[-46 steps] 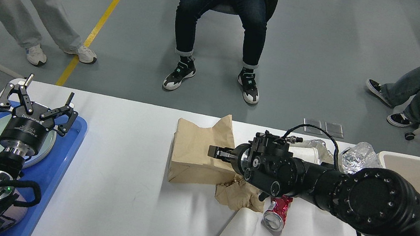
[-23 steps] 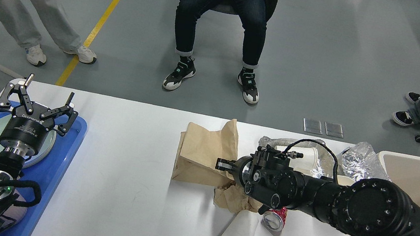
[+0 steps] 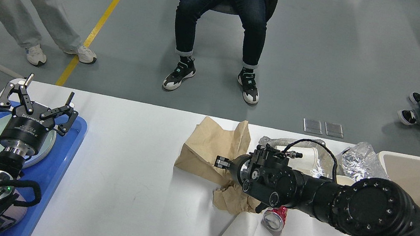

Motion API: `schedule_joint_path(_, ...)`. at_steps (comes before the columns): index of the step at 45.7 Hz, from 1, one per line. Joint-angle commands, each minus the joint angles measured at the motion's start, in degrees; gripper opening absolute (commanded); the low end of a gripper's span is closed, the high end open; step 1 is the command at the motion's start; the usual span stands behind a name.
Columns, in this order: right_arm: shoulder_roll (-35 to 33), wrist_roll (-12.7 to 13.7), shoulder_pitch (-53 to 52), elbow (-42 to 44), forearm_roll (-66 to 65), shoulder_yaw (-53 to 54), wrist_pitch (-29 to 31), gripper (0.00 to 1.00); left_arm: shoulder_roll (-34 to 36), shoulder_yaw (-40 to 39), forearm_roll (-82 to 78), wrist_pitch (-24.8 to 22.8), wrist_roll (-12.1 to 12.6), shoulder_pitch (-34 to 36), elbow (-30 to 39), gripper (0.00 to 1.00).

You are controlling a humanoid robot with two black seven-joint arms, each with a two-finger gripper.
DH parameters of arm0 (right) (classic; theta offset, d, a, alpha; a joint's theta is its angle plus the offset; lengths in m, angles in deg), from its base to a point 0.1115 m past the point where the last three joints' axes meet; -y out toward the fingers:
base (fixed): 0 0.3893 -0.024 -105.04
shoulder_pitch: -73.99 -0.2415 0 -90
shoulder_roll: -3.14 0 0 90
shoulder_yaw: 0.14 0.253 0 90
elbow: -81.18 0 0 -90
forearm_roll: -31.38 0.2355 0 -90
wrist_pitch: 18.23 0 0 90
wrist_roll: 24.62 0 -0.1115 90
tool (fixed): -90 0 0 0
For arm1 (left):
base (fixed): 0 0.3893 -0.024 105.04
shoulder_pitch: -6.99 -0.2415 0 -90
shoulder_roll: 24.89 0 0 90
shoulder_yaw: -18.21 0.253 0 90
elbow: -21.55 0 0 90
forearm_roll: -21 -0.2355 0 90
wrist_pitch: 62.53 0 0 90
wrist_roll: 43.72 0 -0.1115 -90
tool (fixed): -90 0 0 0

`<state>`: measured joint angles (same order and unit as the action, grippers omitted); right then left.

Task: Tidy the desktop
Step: 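Close the right gripper on the top of the brown paper bag, then lift the paper bag and carry it over the bin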

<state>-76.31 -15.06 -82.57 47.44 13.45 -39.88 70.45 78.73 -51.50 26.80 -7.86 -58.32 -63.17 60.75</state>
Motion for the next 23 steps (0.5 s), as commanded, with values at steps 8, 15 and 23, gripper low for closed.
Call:
schedule_joint_path(8,-1.23,-0.06,-5.59,-3.61,1.41,1.95,1.22,0.0,0.0,0.01,0.0,0.0,0.01,0.02,0.0,0.96)
schedule_joint_path(15,-4.65,-0.06,-11.92,-9.49,4.66,1.87,4.56,0.0,0.0,0.01,0.0,0.0,0.01,0.02,0.0,0.96)
schedule_joint_path(23,-10.63,0.11,-23.07,-21.0,9.76,0.37,9.4,0.0,0.0,0.01,0.0,0.0,0.01,0.02,0.0,0.96)
